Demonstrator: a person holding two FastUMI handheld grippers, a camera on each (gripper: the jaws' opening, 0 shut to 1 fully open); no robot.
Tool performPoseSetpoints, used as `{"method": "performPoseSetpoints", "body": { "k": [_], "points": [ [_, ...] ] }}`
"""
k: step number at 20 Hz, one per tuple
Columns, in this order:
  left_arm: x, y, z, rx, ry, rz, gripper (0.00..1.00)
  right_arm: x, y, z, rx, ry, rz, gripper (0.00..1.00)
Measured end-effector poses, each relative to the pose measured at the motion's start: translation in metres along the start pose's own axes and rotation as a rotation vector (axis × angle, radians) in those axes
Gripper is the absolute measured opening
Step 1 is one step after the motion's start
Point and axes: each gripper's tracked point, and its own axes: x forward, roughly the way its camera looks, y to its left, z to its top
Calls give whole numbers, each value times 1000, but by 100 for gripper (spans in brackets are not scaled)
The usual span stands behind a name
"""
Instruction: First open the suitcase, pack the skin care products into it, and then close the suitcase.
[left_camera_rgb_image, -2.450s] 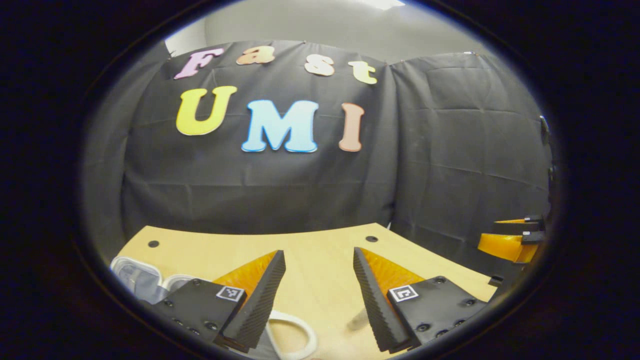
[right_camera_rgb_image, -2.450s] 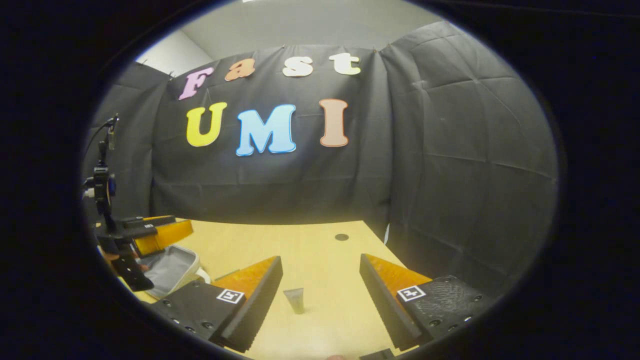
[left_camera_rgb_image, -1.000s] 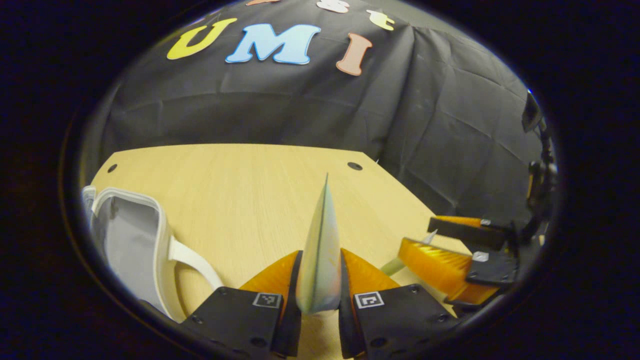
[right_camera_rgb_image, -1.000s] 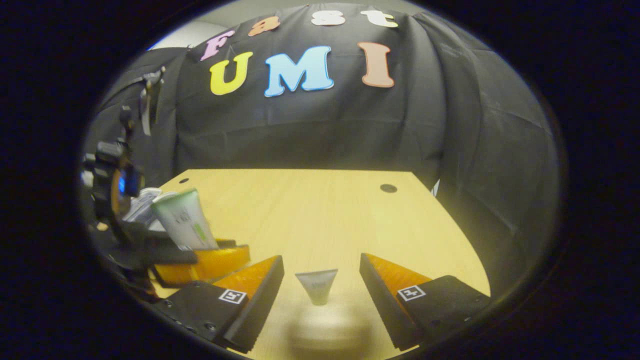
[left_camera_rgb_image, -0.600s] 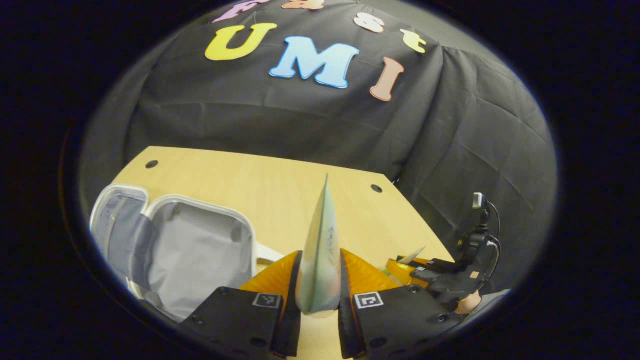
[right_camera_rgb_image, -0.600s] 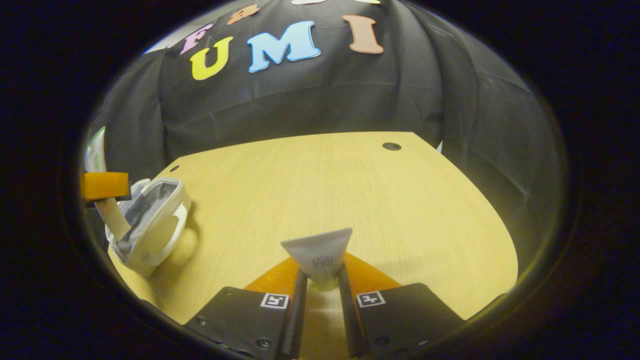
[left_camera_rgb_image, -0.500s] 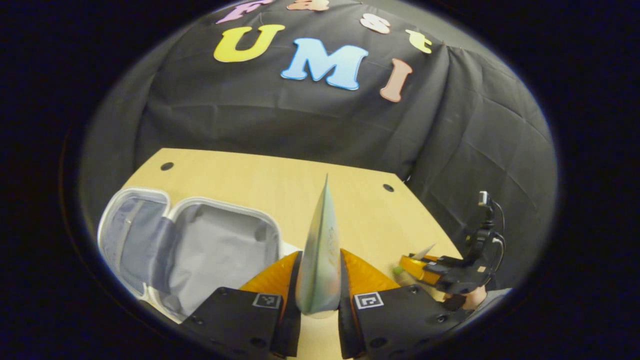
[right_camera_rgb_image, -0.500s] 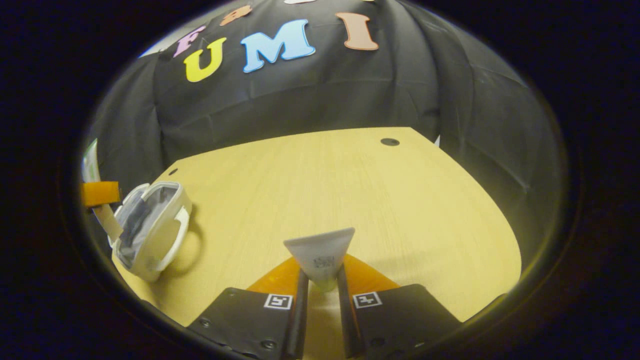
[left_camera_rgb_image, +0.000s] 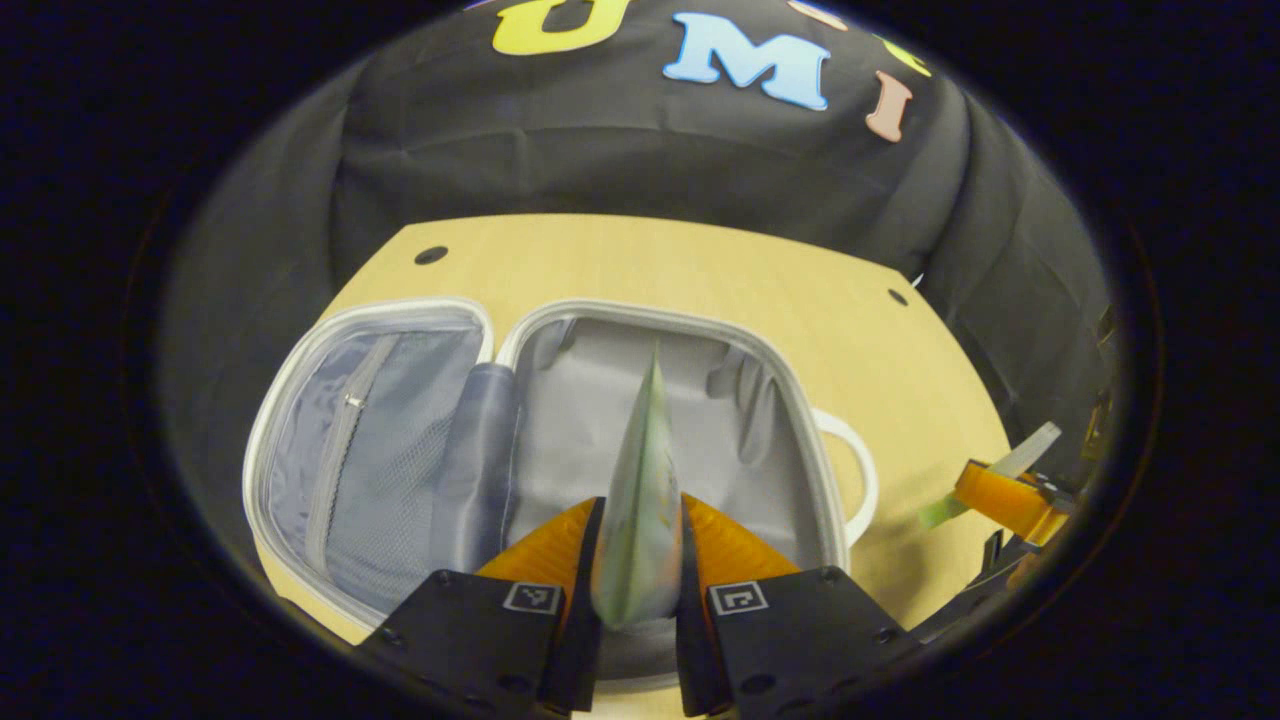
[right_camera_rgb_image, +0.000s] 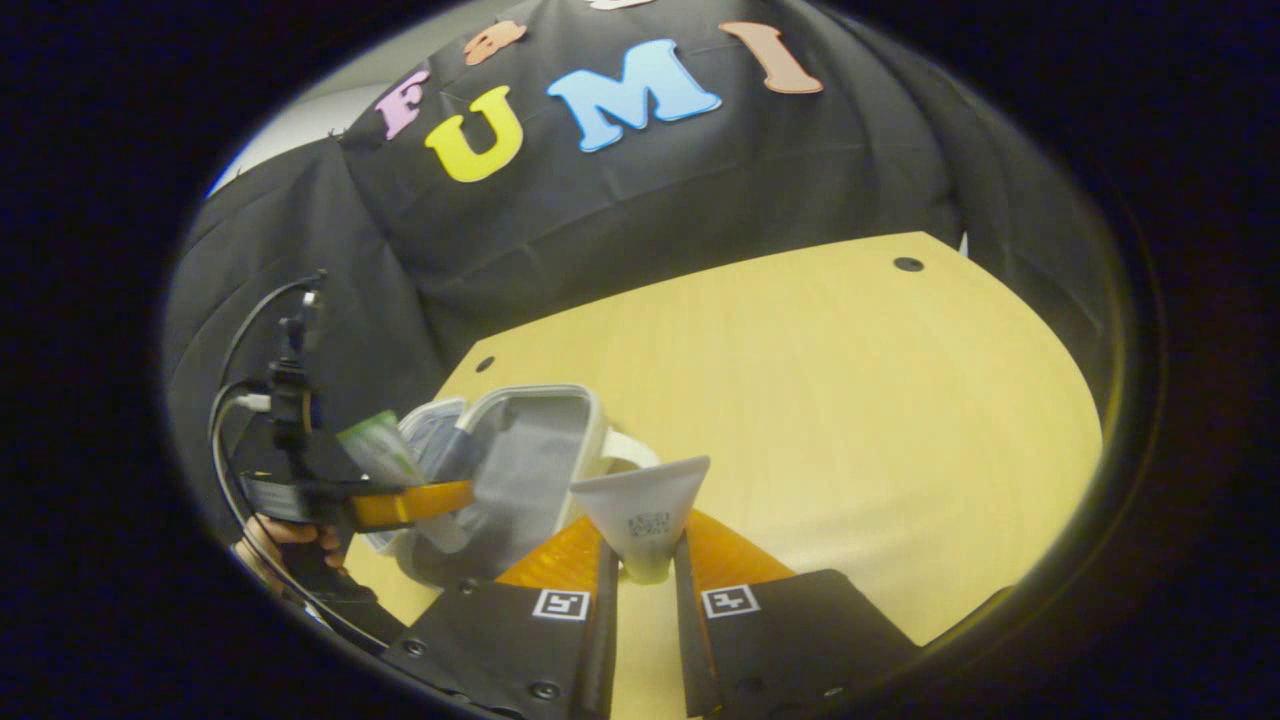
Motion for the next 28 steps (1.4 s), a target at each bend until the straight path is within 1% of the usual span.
{"method": "performPoseSetpoints", "body": {
  "k": [1, 2, 3, 5, 6, 7, 8, 10, 12, 14, 15, 16, 17, 18, 19, 20, 21, 22, 23, 24, 26, 27, 28],
  "points": [
    [8, 6, -2, 8, 15, 2, 40, 3, 13, 1, -8, -1, 6, 26],
    [12, 12, -2, 16, 25, 6, 42, 7, 25, 1, -11, 4, 13, 22],
    [14, 15, 1, 23, 12, 11, 44, 10, 37, -2, -8, 10, 25, 26],
    [7, 14, 17, 43, -42, -7, 58, 19, 55, -6, 0, 34, 47, 26],
    [1, 15, 25, 53, -70, -8, 75, 24, 62, -9, -2, 50, 54, 26],
    [-6, 17, 29, 62, -95, -13, 75, 27, 69, -14, -4, 68, 65, 26],
    [-15, 21, 33, 61, -123, -14, 80, 33, 77, -18, -10, 86, 76, 26],
    [-40, 31, 40, 46, -179, -23, 85, 44, 88, -28, -33, 127, 90, 26],
    [-63, 51, 45, 21, -231, -14, 94, 60, 94, -41, -59, 173, 100, 26],
    [-86, 75, 52, -17, -283, 3, 94, 74, 98, -53, -91, 210, 100, 28],
    [-96, 94, 53, -40, -309, 27, 94, 78, 98, -55, -100, 216, 99, 29],
    [-104, 115, 70, -62, -332, 55, 94, 80, 99, -55, -106, 215, 98, 32],
    [-120, 138, 55, -86, -352, 91, 94, 84, 101, -54, -105, 208, 98, 33],
    [-126, 163, 70, -111, -362, 122, 94, 82, 101, -46, -105, 189, 97, 35],
    [-131, 186, 67, -140, -371, 150, 94, 80, 105, -41, -100, 168, 103, 30],
    [-137, 208, 66, -168, -374, 176, 94, 79, 108, -37, -98, 148, 111, 51],
    [-140, 227, 64, -190, -377, 202, 94, 76, 108, -29, -102, 123, 109, 54],
    [-143, 251, 62, -208, -382, 233, 97, 71, 107, -22, -112, 89, 101, 72],
    [-147, 272, 60, -218, -382, 257, 94, 66, 104, -15, -127, 53, 85, 79],
    [-149, 294, 59, -230, -386, 279, 94, 56, 101, -3, -144, 12, 67, 94],
    [-154, 345, 62, -254, -379, 296, 94, 41, 92, 13, -191, -62, 17, 95],
    [-152, 366, 62, -276, -366, 289, 96, 32, 87, 20, -207, -94, -15, 95],
    [-148, 384, 61, -313, -350, 281, 94, 24, 81, 27, -212, -117, -41, 95]
  ]
}}
